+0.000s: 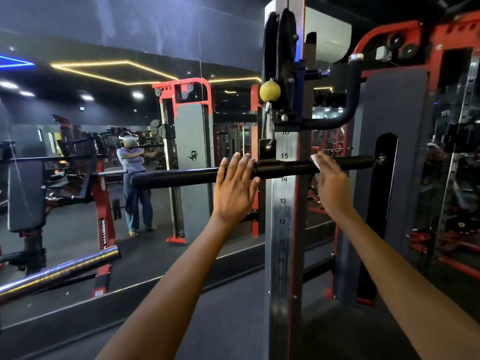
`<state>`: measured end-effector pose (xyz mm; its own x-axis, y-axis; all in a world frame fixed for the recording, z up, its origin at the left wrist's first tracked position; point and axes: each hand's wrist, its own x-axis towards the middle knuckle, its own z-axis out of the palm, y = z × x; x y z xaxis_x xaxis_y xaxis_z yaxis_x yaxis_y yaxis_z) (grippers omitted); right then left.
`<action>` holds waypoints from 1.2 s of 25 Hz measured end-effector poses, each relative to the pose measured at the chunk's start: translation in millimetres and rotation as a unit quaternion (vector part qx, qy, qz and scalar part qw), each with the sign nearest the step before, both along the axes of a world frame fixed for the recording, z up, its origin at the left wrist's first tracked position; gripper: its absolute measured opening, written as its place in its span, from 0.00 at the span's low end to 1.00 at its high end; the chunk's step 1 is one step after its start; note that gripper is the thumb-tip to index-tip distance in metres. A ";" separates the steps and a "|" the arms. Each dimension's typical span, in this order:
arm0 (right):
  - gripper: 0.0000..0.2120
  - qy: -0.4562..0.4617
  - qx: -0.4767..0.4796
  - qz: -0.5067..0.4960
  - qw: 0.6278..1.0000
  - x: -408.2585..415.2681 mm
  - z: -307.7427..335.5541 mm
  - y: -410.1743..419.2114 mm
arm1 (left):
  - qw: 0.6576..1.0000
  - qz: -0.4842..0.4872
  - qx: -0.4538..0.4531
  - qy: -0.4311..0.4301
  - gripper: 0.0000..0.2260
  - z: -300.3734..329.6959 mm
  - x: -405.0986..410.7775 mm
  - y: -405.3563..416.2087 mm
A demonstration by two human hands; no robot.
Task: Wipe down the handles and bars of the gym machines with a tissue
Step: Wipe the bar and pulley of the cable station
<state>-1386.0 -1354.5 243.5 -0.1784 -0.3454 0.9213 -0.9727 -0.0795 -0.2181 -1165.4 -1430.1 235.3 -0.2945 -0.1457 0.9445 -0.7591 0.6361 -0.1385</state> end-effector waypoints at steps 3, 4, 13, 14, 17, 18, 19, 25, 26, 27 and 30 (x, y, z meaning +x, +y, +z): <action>0.20 -0.052 -0.014 0.034 0.998 34.0 6.3 -9.7 | 0.999 0.017 0.031 0.026 0.24 0.2 -6.1 1.5; 0.19 -0.014 -0.004 0.069 0.998 58.4 7.7 -11.0 | 0.998 0.027 0.036 0.033 0.24 -0.9 -7.2 1.2; 0.26 -0.069 -0.046 -0.024 0.996 -48.0 -12.6 -18.3 | 0.999 0.032 0.038 0.020 0.27 -8.8 4.3 -10.6; 0.25 -0.068 -0.052 -0.002 0.996 -30.9 -8.0 -20.8 | 0.998 0.040 0.038 0.019 0.28 -9.5 2.7 -10.7; 0.25 0.119 -0.003 0.084 0.989 42.4 -11.4 -29.5 | 0.997 0.060 0.045 0.023 0.28 -11.1 0.7 -9.9; 0.25 0.189 0.009 0.087 0.978 49.0 -14.1 -30.5 | 0.997 0.063 0.045 0.024 0.27 -10.7 1.4 -9.9; 0.26 0.231 0.008 0.085 0.969 42.5 -11.4 -28.9 | 0.997 0.060 0.043 0.022 0.27 -10.0 2.8 -10.4; 0.24 -0.087 0.013 -0.055 0.995 -78.4 0.9 -25.3 | 0.997 0.067 0.040 0.002 0.28 -7.5 12.1 -15.0; 0.23 -0.112 0.005 -0.050 0.992 -64.9 1.8 -28.7 | 0.997 0.073 0.040 0.003 0.28 -7.3 10.9 -14.8; 0.22 -0.097 0.006 -0.024 0.995 -39.5 2.9 -30.4 | 0.996 0.078 0.042 0.004 0.28 -7.1 9.6 -15.2; 0.25 0.133 0.024 0.075 0.988 30.5 -7.6 -29.9 | 0.994 0.095 0.054 0.007 0.28 -8.6 6.5 -15.3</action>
<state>-1355.5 -1384.3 235.8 0.1246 -0.3936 0.9108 -0.9739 -0.2238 0.0365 -1158.8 -1445.3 226.7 -0.2382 -0.2983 0.9243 -0.8687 0.4910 -0.0655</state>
